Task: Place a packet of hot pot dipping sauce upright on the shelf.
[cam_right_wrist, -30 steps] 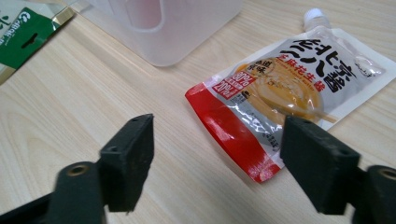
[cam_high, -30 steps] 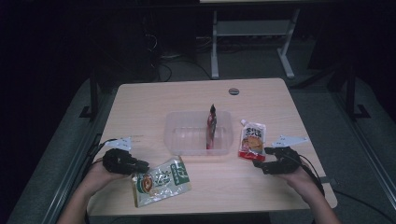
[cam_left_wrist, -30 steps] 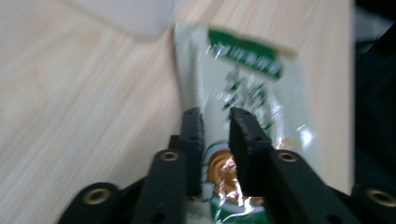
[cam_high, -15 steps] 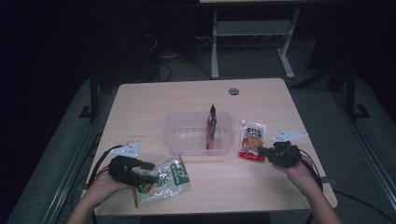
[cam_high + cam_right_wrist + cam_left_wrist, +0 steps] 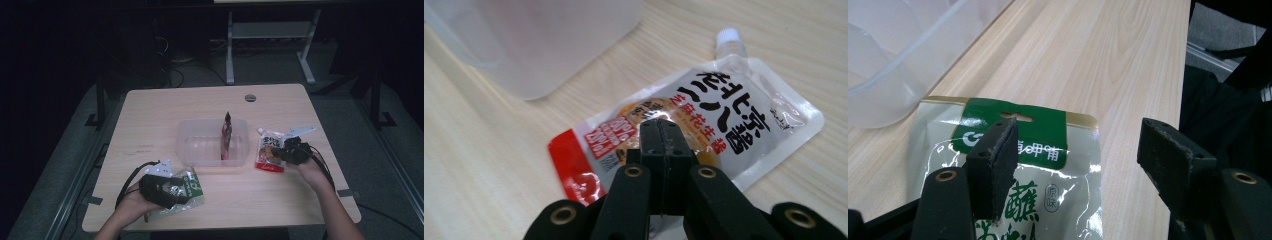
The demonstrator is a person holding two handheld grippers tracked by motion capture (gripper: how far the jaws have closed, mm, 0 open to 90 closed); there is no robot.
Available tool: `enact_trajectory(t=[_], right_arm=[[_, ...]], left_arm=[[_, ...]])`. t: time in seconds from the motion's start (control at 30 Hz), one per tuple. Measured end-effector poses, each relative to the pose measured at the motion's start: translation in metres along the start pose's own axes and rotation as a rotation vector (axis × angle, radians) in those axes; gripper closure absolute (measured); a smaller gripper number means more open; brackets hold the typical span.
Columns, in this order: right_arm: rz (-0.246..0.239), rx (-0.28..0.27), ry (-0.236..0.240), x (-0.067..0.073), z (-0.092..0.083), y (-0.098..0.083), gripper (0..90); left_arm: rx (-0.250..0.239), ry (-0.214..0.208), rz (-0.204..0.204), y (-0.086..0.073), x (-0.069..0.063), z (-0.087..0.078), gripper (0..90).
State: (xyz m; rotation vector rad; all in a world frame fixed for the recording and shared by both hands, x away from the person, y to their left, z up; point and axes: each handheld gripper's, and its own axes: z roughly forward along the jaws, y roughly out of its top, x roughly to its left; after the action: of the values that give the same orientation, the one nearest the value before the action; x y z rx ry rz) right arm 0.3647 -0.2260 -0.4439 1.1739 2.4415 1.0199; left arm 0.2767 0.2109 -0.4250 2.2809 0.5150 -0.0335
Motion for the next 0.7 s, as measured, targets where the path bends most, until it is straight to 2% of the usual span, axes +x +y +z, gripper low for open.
enact_trajectory(t=[0.1, 0.2, 0.33, 0.47, 0.7], right_arm=[[0.016, 0.02, -0.008, -0.006, 0.008, -0.001, 90.0], [0.019, 0.04, -0.005, -0.008, 0.014, -0.002, 90.0], [0.002, 0.054, -0.021, -0.006, 0.018, -0.003, 90.0], [-0.032, 0.067, -0.043, -0.003, 0.022, -0.003, 90.0], [-0.039, 0.093, -0.016, 0.001, 0.021, -0.004, 90.0]], left_arm=[[-0.008, 0.0, -0.012, -0.003, 0.001, 0.001, 32.2], [0.01, -0.005, -0.013, -0.007, 0.001, 0.003, 31.9], [0.017, -0.007, -0.025, -0.008, 0.001, 0.006, 31.9], [0.028, -0.01, -0.013, -0.007, 0.001, 0.006, 31.7], [0.036, -0.02, -0.017, -0.009, 0.0, 0.008, 31.6]])
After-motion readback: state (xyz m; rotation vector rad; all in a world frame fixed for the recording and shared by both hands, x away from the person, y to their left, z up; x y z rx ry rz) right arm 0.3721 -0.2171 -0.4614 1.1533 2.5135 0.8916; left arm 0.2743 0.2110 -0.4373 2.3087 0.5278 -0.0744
